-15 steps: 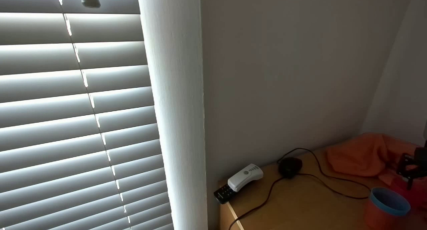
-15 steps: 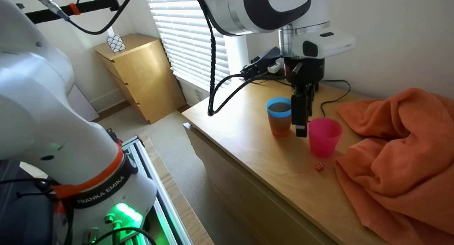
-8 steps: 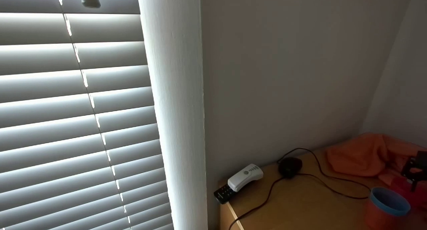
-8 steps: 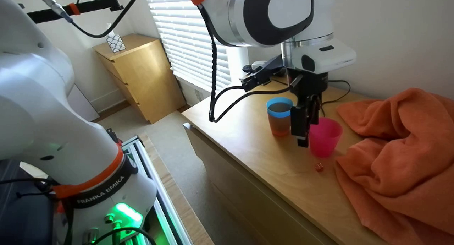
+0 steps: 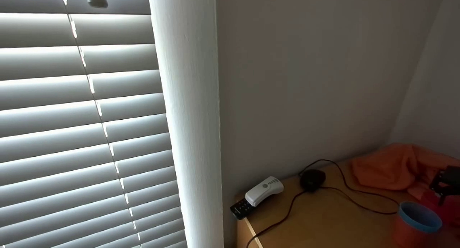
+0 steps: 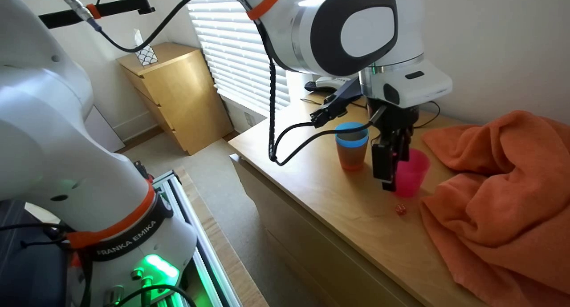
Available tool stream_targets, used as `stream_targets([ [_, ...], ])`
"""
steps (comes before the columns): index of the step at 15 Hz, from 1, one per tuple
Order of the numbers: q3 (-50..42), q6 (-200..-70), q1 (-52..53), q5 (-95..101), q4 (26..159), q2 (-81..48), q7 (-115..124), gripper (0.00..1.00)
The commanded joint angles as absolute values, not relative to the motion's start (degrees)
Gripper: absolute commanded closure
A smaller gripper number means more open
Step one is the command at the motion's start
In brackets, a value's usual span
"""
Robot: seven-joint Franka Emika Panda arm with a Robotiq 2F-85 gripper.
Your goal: Stack the cups together.
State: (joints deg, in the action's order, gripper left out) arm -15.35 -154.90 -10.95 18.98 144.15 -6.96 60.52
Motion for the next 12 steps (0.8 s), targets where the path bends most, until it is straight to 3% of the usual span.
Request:
stream_targets([
  [1,-16.6,-157.6,-10.0,18.9,144.2,-8.7,61.6,0.35],
  [9,-17.5,-159.2,-8.8,18.3,143.9,-9.8,61.5,0.96],
  [12,-18.0,-160.4,-8.4,18.6,144.1,-9.4,62.1,1.00],
])
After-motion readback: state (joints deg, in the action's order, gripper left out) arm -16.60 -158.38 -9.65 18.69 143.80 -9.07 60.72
